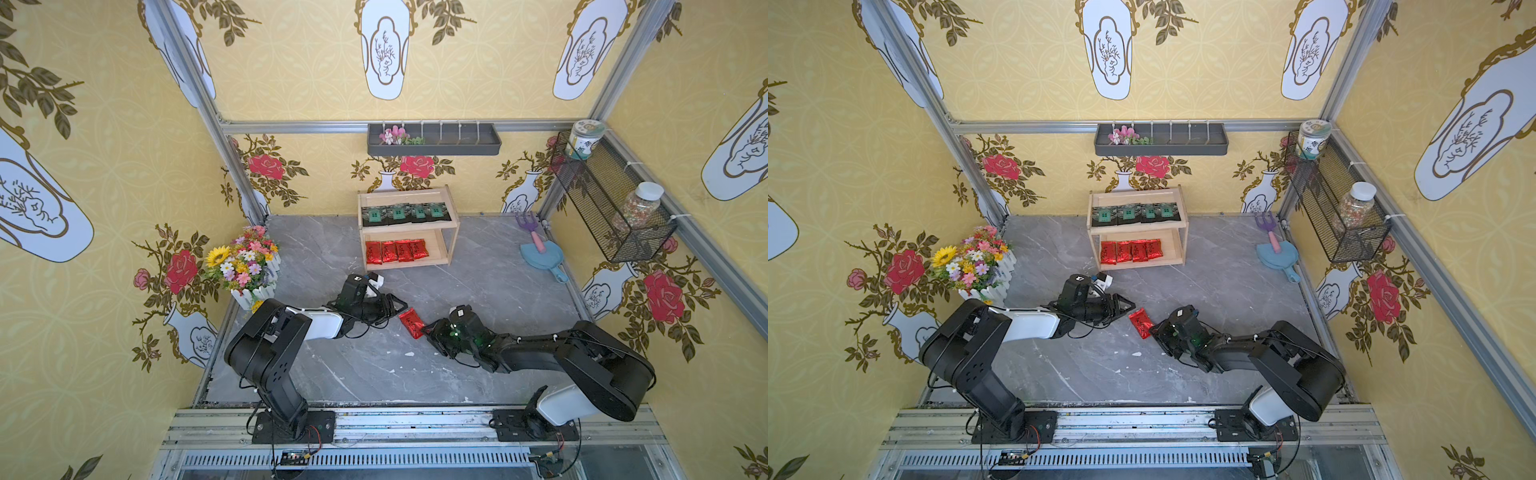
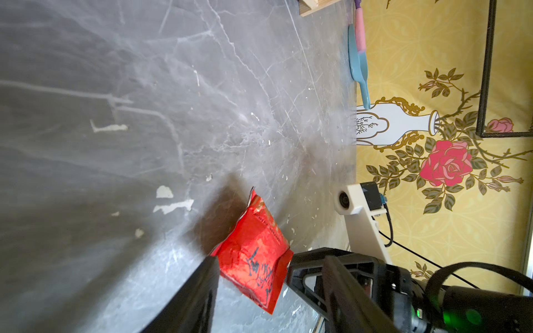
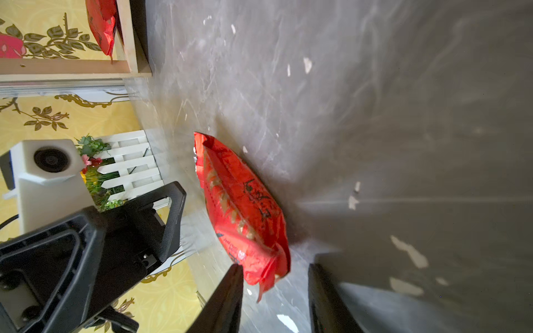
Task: Place the tea bags on the shelf by color
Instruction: Pick up the tea bag from the center of the board.
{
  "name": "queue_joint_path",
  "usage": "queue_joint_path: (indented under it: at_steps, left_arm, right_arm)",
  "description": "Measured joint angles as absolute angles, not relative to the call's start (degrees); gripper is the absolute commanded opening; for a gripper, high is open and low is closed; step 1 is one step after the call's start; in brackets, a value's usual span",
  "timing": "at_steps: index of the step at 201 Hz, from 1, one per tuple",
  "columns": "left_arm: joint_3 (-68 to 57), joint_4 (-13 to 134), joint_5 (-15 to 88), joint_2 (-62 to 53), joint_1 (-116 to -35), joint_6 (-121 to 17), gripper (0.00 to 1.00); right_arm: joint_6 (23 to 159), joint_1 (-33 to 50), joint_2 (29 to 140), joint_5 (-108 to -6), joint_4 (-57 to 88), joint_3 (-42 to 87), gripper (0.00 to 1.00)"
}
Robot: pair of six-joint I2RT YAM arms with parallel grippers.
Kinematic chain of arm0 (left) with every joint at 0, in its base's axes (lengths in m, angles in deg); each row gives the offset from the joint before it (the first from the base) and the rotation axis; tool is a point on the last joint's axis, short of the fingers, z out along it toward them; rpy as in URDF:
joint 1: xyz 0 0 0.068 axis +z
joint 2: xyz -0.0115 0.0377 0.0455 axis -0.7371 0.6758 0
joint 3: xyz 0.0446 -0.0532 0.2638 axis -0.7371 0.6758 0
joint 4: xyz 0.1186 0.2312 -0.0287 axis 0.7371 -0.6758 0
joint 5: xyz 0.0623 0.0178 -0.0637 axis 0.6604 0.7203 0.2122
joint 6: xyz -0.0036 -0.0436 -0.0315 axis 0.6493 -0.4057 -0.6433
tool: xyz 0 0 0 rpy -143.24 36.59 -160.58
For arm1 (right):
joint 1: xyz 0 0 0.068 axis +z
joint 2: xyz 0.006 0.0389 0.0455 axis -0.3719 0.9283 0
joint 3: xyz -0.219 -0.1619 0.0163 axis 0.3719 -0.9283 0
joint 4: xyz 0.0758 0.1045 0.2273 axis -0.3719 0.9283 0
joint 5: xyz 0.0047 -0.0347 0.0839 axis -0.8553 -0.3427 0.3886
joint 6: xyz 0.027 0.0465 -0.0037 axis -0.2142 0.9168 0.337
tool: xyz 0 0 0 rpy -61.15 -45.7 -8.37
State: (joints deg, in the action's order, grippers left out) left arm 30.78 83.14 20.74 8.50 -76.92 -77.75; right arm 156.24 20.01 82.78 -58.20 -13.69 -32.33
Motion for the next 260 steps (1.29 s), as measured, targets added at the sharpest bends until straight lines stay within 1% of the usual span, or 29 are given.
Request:
queue_joint_path:
  at_steps: [20, 48, 64, 112, 137, 170, 205, 260]
  left_arm:
    - [30.78, 83.16, 20.74, 8.53, -76.92, -77.75, 0.63]
    - [30.76, 83.38, 20.67, 8.9, -76.92, -77.75, 0.63]
    - [30.76, 83.51, 20.58, 9.18, -76.92, -77.77, 0.63]
    - [30.78, 83.56, 20.58, 9.12, -76.92, -78.36, 0.63]
    - [30.91, 83.58, 20.63, 8.42, -76.92, -78.36, 0.63]
    - [31.15, 83.51, 20.98, 6.95, -76.85, -78.38, 0.62]
    - [31.68, 82.99, 22.03, 3.28, -75.5, -79.08, 0.62]
    - [31.87, 80.89, 23.58, -1.49, -74.08, -80.5, 0.63]
  right_arm:
    - [157.11, 19.66, 83.48, -57.87, -15.55, -33.18, 0.29]
    - [157.66, 19.38, 84.4, -57.47, -17.94, -33.47, 0.18]
    - [157.83, 19.22, 85.76, -57.02, -19.68, -33.62, 0.16]
    - [159.39, 18.68, 91.09, -55.86, -28.86, -34.89, 0.05]
    - [160.63, 18.59, 92.66, -55.33, -32.91, -35.63, 0.01]
    - [161.16, 18.48, 92.33, -55.31, -34.11, -36.26, 0.0]
    - [161.24, 17.45, 88.73, -55.62, -33.91, -36.68, 0.0]
    - [160.52, 12.78, 85.71, -56.78, -32.69, -34.52, 0.0]
